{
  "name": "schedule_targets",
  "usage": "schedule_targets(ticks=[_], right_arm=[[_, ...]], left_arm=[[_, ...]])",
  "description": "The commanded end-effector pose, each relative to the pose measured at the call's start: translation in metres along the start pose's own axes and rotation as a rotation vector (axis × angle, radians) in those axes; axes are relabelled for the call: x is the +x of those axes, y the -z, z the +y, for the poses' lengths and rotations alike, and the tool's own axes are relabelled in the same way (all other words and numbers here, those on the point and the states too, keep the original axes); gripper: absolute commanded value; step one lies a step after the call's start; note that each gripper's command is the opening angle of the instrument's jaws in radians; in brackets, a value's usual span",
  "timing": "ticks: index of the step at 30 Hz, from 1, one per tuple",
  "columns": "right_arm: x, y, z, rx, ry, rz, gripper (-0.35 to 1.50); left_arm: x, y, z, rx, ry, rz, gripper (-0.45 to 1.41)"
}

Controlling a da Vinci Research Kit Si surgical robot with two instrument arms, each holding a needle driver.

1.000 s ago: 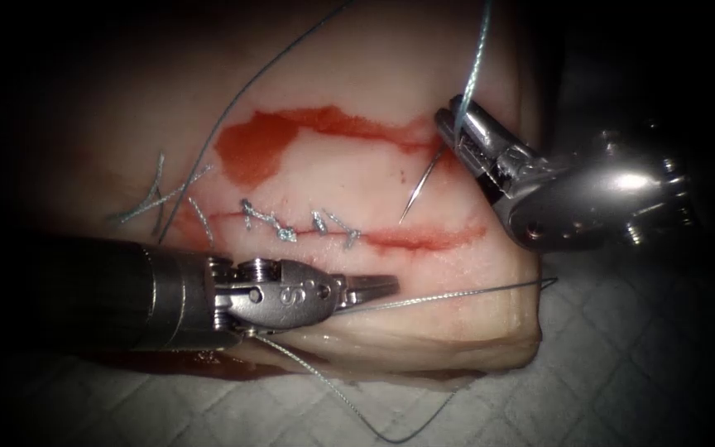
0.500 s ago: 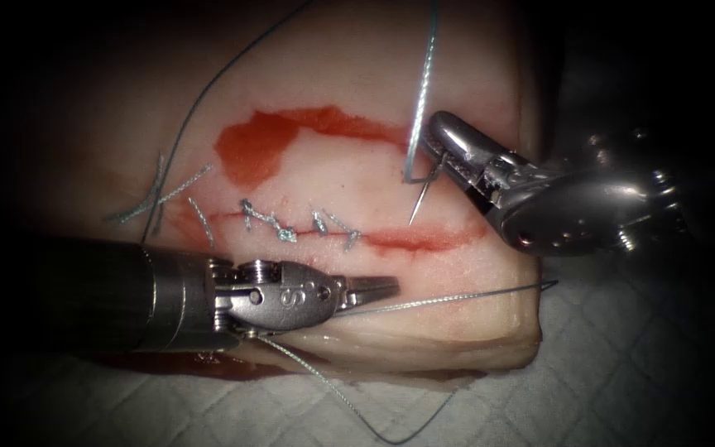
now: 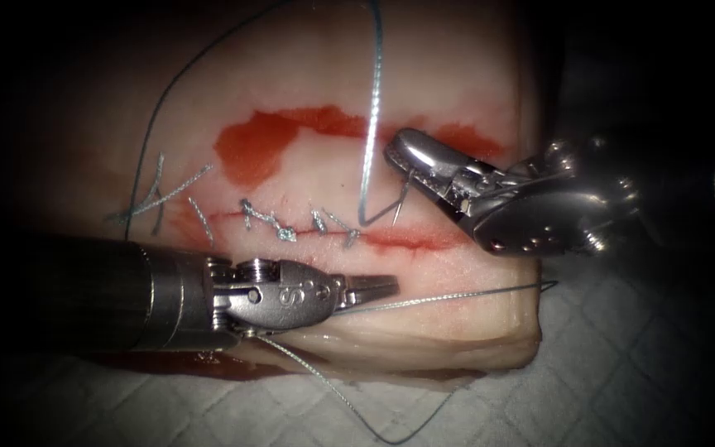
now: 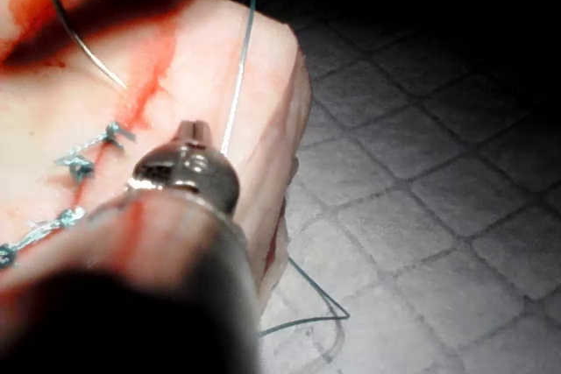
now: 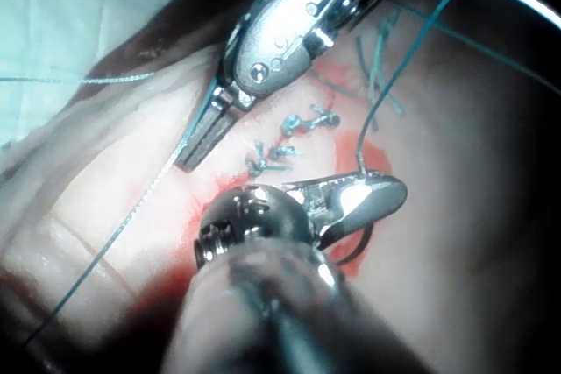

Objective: Wound Closure
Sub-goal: Insert the needle into the skin of the tissue

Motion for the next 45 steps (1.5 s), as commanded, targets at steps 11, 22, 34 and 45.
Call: schedule_targets(ticks=[11,22,34,45], right_arm=[[0.0006,-0.0007,0.0003,-0.033,0.039,-0.009,-0.35],[0.0008,-0.0007,0.0007,-0.044,0.051,-0.009,-0.35],[0.0008,-0.0007,0.0009,-0.057,0.071,-0.012,-0.35],[0.0005,-0.0006,0.0017,-0.096,0.103,-0.020,-0.35]], left_arm=[[0.0001,-0.0007,0.0000,0.001,0.000,-0.001,-0.45],[0.0001,-0.0006,0.0000,0.002,0.000,-0.001,-0.45],[0.0000,-0.0005,0.0001,0.000,0.008,-0.001,-0.45],[-0.0002,-0.0003,0.0002,-0.003,0.016,-0.001,-0.45]])
